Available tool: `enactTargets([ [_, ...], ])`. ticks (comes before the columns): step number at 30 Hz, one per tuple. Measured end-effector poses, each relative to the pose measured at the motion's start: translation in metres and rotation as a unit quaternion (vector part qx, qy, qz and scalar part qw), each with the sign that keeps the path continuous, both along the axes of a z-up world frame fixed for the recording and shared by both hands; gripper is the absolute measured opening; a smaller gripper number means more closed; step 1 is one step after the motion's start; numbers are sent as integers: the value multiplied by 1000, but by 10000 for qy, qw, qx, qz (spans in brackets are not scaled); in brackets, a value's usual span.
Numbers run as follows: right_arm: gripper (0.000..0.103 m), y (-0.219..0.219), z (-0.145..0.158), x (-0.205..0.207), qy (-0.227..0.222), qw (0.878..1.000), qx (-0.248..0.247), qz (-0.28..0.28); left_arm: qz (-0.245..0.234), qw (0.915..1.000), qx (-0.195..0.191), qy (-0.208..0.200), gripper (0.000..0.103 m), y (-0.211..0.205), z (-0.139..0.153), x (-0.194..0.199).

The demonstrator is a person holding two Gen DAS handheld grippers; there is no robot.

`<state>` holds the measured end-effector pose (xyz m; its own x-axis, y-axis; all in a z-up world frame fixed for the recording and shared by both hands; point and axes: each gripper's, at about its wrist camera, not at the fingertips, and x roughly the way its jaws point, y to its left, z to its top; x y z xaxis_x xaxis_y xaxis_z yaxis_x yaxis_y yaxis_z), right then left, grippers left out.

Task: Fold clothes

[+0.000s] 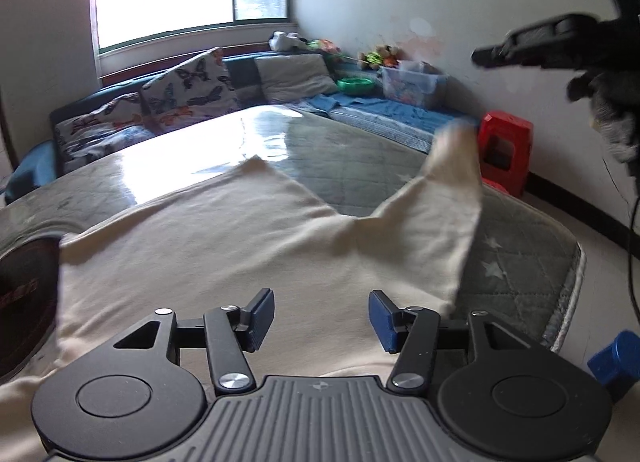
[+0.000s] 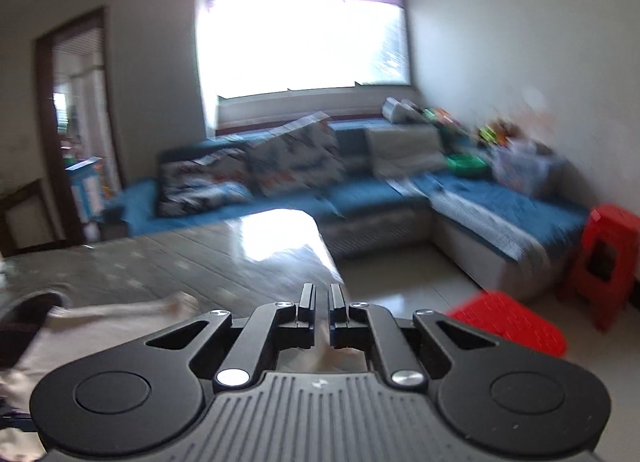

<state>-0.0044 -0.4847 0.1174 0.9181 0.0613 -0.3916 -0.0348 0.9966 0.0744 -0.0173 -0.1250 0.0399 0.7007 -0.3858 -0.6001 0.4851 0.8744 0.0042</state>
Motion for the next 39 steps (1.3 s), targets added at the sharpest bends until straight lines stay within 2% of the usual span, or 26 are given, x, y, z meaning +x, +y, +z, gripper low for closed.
enactTargets([
  [4, 5, 38, 26, -8, -248, 9979, -211, 553, 372, 9992, -92, -81, 58, 30, 5, -6],
  [7, 6, 55, 26, -4, -194, 9975, -320, 603, 585, 9981, -118, -123, 60, 50, 7, -11],
  [10, 11, 52, 10, 7, 70, 9990, -283, 336, 712, 9973, -95, -140, 66, 65, 6, -16],
  [12, 16, 43, -5, 12, 294, 9992, -227, 114, 758, 9970, -73, -125, 67, 70, 4, -18],
  [13, 24, 36, -17, 13, 437, 9988, -203, -33, 765, 9970, -78, -108, 67, 71, 3, -18],
  [15, 32, 21, -40, 14, 728, 9967, -173, -323, 779, 9969, -89, -75, 68, 73, 1, -19],
  [17, 32, 9, -57, 16, 942, 9941, -149, -519, 717, 9974, -106, -48, 68, 70, 0, -19],
  [21, 34, -12, -89, 18, 1320, 9875, -78, -861, 283, 9996, -65, -47, 69, 51, -2, -27],
  [25, 34, -30, -111, 23, 1449, 9832, 64, -1110, -34, 10000, 35, -23, 66, 35, -7, -33],
  [32, 34, -46, -125, 37, 1429, 9812, 288, -1263, -61, 9999, 101, 30, 66, 28, -9, -31],
  [35, 22, -47, -126, 41, 1375, 9823, 336, -1229, -34, 9999, 122, -3, 66, 27, -7, -28],
  [37, 9, -43, -124, 39, 1295, 9839, 246, -1203, -17, 9999, 137, -25, 67, 25, -5, -26],
  [39, 6, -39, -119, 36, 1203, 9859, 171, -1155, 1, 9999, 151, -47, 67, 24, -4, -24],
])
